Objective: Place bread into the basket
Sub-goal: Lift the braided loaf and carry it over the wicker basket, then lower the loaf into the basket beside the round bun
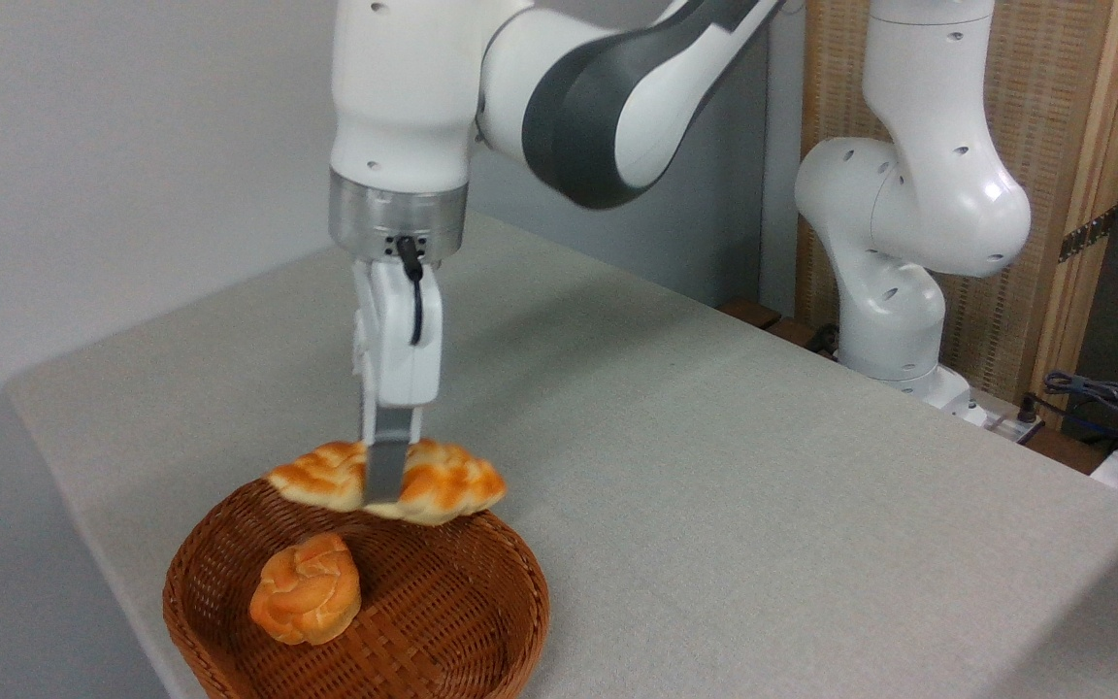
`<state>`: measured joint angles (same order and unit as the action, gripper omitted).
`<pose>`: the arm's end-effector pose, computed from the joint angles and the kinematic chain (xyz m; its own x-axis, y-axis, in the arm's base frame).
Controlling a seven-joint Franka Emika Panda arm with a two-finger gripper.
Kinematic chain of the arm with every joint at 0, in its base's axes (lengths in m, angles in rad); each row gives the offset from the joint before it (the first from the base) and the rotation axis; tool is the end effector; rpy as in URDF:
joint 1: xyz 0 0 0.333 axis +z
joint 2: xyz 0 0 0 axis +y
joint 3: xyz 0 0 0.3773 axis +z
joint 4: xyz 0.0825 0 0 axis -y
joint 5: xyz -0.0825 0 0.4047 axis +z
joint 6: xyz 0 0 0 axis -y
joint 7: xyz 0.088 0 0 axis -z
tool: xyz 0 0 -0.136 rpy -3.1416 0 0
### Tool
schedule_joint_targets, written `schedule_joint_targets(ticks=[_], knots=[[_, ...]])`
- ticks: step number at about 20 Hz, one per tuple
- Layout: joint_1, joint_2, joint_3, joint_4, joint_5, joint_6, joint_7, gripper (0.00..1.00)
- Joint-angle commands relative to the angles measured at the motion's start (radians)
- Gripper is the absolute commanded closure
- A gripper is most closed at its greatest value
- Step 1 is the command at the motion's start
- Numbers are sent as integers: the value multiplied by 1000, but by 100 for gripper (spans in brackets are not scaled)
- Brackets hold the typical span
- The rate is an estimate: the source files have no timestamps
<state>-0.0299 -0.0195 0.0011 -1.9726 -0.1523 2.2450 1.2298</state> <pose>0.6045 -0.0252 0.5330 0.3467 -0.9102 0.2267 -0.8928 -0.3943 -0.2178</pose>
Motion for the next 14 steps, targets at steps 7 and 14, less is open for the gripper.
schedule_joint_targets(ticks=[7, 14], knots=[[-2, 38, 5, 21, -6, 146, -7, 0], [-2, 30, 5, 23, -13, 146, -21, 0]])
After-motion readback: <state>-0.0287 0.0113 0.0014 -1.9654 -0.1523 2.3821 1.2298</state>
